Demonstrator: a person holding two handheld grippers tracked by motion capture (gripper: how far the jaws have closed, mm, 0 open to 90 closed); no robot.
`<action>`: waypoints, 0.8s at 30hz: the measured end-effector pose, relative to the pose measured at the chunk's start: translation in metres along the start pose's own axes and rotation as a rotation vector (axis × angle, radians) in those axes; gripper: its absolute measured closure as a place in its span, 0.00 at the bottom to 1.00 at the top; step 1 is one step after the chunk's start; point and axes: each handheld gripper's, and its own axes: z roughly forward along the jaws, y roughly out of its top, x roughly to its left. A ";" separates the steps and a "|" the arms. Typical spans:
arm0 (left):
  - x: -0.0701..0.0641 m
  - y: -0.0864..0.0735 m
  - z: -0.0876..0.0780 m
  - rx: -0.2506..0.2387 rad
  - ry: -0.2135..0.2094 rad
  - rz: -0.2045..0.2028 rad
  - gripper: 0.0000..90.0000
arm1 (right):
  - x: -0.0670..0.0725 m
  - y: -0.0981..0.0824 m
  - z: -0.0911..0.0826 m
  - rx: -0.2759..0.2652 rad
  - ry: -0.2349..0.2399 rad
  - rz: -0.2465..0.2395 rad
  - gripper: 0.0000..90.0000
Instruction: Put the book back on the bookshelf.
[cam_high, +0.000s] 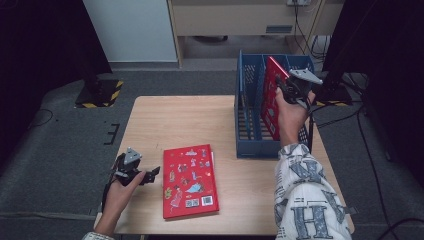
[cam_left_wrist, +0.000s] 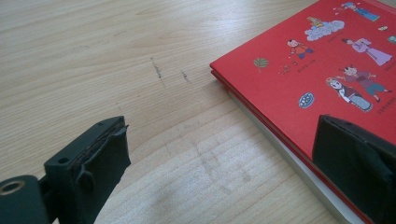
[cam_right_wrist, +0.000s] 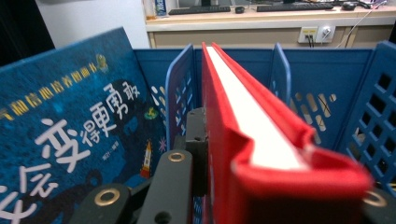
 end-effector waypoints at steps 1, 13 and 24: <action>0.000 0.000 0.000 0.002 0.001 0.000 0.03 | 0.000 -0.002 0.002 0.002 0.000 0.001 0.89; 0.000 0.001 0.002 0.012 0.007 0.015 0.04 | 0.002 -0.023 0.027 0.028 -0.005 0.009 0.89; -0.002 0.002 0.002 0.012 0.007 0.029 0.04 | 0.006 -0.028 0.024 0.029 0.004 -0.013 0.88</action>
